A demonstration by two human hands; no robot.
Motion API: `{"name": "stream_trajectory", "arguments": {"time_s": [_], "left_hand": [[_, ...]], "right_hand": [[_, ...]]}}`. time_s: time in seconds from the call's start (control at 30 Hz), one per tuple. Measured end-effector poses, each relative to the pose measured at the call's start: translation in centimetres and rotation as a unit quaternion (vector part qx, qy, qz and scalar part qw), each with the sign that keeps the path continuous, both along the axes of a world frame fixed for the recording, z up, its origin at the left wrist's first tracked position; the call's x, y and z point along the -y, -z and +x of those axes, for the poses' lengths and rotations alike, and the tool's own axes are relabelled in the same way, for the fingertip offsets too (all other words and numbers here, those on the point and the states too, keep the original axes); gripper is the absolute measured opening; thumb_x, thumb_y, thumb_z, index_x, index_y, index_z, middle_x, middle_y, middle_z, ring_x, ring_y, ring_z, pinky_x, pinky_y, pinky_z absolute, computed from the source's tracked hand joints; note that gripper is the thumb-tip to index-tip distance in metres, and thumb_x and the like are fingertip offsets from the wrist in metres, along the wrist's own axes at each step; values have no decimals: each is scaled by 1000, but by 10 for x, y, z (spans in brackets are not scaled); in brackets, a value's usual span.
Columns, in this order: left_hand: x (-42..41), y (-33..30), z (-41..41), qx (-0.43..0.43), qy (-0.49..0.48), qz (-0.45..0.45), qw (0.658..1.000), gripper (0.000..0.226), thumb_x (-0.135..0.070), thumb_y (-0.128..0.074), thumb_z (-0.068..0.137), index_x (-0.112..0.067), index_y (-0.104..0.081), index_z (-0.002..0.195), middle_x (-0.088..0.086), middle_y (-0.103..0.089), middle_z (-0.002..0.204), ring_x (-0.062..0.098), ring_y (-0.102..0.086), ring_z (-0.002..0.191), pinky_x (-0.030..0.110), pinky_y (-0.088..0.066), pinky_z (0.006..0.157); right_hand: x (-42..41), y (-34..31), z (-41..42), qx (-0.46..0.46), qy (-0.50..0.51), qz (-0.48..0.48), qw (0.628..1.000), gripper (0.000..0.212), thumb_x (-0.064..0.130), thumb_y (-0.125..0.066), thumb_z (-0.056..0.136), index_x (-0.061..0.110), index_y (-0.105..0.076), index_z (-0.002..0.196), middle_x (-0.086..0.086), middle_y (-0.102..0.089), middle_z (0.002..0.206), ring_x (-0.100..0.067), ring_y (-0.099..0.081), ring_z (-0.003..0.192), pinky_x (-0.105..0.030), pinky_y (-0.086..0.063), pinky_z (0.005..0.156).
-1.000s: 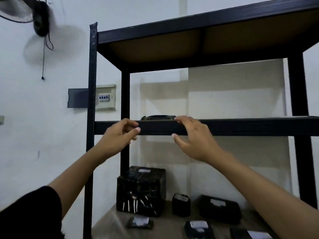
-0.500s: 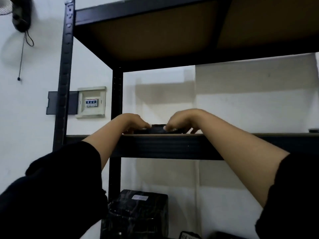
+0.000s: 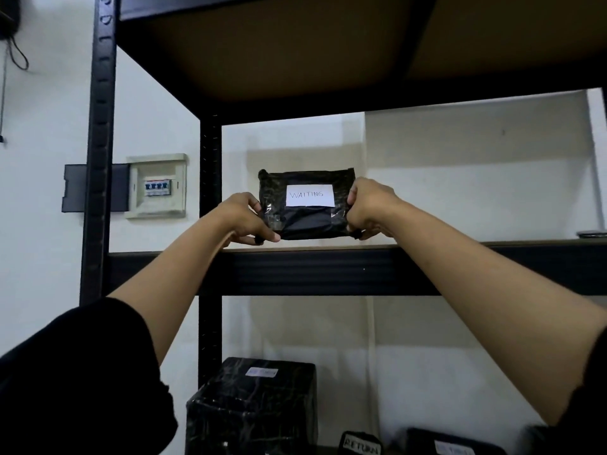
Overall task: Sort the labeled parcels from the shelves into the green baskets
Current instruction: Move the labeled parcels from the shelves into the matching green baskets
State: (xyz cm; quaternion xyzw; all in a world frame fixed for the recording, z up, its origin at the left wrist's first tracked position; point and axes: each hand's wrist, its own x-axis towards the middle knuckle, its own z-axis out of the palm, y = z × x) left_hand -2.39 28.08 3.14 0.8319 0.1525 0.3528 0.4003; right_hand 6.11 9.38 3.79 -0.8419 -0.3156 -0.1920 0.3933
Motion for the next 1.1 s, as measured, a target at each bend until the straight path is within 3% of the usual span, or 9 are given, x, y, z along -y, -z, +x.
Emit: {"name": "stream_trajectory", "arguments": {"time_s": [0.07, 0.17, 0.3, 0.37, 0.43, 0.57, 0.7, 0.83, 1.1], "left_hand": [[4, 1, -3, -17, -33, 32, 999, 51, 1, -85, 58, -13, -47, 90, 9, -59, 83, 20, -62, 69, 36, -60, 69], [11, 1, -11, -73, -92, 110, 987, 44, -15, -86, 63, -9, -54, 93, 9, -64, 77, 17, -58, 69, 26, -53, 61], [18, 4, -26, -128, -137, 164, 968, 31, -20, -79, 73, -5, -57, 90, 17, -66, 105, 30, -63, 94, 38, -52, 87], [25, 5, -38, -84, -170, 205, 960, 41, -28, -72, 78, -8, -53, 109, 15, -59, 120, 31, -56, 111, 37, -46, 88], [38, 14, -55, 0, -177, 233, 956, 54, -37, -66, 81, -14, -45, 125, 9, -58, 119, 26, -52, 111, 33, -42, 84], [71, 56, -93, 69, -131, 288, 946, 49, -46, -61, 82, -19, -47, 121, 0, -59, 116, 18, -56, 103, 32, -43, 86], [95, 105, -120, 80, -132, 318, 935, 57, -44, -60, 83, -18, -41, 129, 5, -51, 128, 24, -49, 118, 36, -39, 96], [113, 166, -132, 122, -115, 318, 933, 55, -39, -61, 81, -17, -41, 129, 4, -46, 130, 22, -47, 119, 32, -37, 94], [165, 278, -103, -27, -7, 226, 974, 55, -37, -65, 80, -16, -44, 125, 6, -50, 125, 25, -49, 118, 36, -41, 97]], "right_hand": [[0, 2, 0, -6, -3, -18, 1000, 30, -12, -55, 81, 0, -55, 108, -21, -63, 98, -33, -71, 87, -42, -59, 77], [-1, 5, -3, -11, -7, -45, 999, 29, -5, -59, 82, 1, -59, 110, -15, -62, 91, -32, -70, 91, -40, -58, 80], [5, 9, -9, -6, -23, -100, 995, 27, 9, -67, 80, 2, -67, 106, -15, -68, 108, -26, -66, 96, -37, -56, 85], [14, 11, -17, 62, -7, -108, 992, 20, 18, -66, 81, 7, -71, 98, -9, -68, 106, -24, -62, 98, -33, -54, 81], [24, 20, -27, 159, 5, -72, 985, 17, 25, -63, 83, 14, -69, 94, -4, -67, 104, -21, -59, 97, -30, -49, 81], [47, 72, -55, 319, -8, 17, 947, 28, 32, -56, 88, 15, -59, 110, -4, -64, 109, -22, -58, 103, -39, -46, 94], [75, 147, -78, 428, 11, 70, 901, 31, 23, -59, 81, 8, -62, 108, -11, -60, 117, -26, -54, 112, -38, -43, 92], [104, 217, -84, 381, 13, 2, 925, 34, 25, -55, 81, 9, -61, 110, -10, -58, 123, -24, -51, 120, -37, -42, 96], [176, 312, -93, 259, 53, -125, 956, 40, 34, -51, 76, 17, -58, 111, -4, -59, 117, -20, -52, 112, -34, -44, 89]]}}
